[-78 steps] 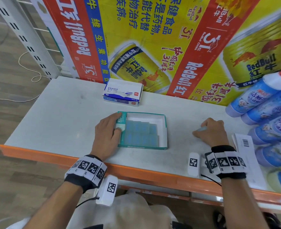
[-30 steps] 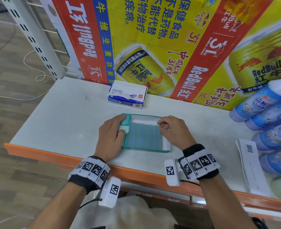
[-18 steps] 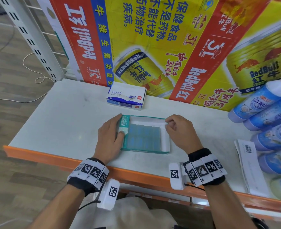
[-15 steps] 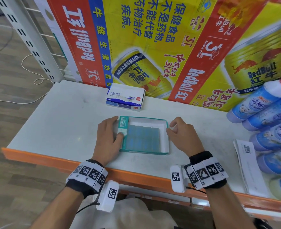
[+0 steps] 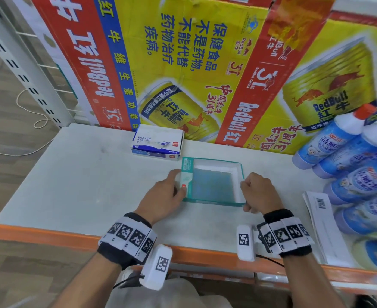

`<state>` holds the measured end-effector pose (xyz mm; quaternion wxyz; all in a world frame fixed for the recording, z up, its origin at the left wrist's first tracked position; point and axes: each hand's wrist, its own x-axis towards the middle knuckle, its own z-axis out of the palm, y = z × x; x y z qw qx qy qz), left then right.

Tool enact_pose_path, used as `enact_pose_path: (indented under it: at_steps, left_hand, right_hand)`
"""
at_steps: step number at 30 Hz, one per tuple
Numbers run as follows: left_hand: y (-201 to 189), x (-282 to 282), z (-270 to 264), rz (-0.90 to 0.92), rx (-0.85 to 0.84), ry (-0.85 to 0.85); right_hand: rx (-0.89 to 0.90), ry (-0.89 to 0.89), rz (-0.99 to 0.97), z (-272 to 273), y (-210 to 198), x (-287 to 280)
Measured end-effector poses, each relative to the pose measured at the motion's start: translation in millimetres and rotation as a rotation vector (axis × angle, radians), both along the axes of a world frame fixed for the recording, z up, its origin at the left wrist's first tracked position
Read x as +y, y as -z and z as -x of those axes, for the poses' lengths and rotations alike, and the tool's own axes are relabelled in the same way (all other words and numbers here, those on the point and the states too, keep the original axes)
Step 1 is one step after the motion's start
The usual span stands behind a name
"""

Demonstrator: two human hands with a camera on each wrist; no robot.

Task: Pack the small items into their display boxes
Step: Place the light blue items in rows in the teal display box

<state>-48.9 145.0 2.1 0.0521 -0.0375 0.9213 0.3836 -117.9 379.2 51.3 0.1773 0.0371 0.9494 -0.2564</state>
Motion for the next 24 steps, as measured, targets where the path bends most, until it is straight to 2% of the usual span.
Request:
enact_pose_path:
  at_steps: [8,12,17,24]
  left_hand:
    - [-2.2,5.8,28.9,-0.046,0.103,-0.177]
    - [-2.1,2.6,34.3,-0.114,0.088,-0.111]
    - [-5.0,-4.7,40.3,-0.009,0.186,-0.158]
    - [-2.7,-3.9,51.4,-0.021,0.185,-0.216]
  right_hand:
    - [0.061,0.120,0.070,17.2,1.8,-9.0]
    - [0.071,0.158,0.166,23.1,3.7,-13.9]
    - [0.140,0.063,0.162,29.0,9.2,-23.7]
    - [0.168,0.060,0.201,32.6,11.8,-23.3]
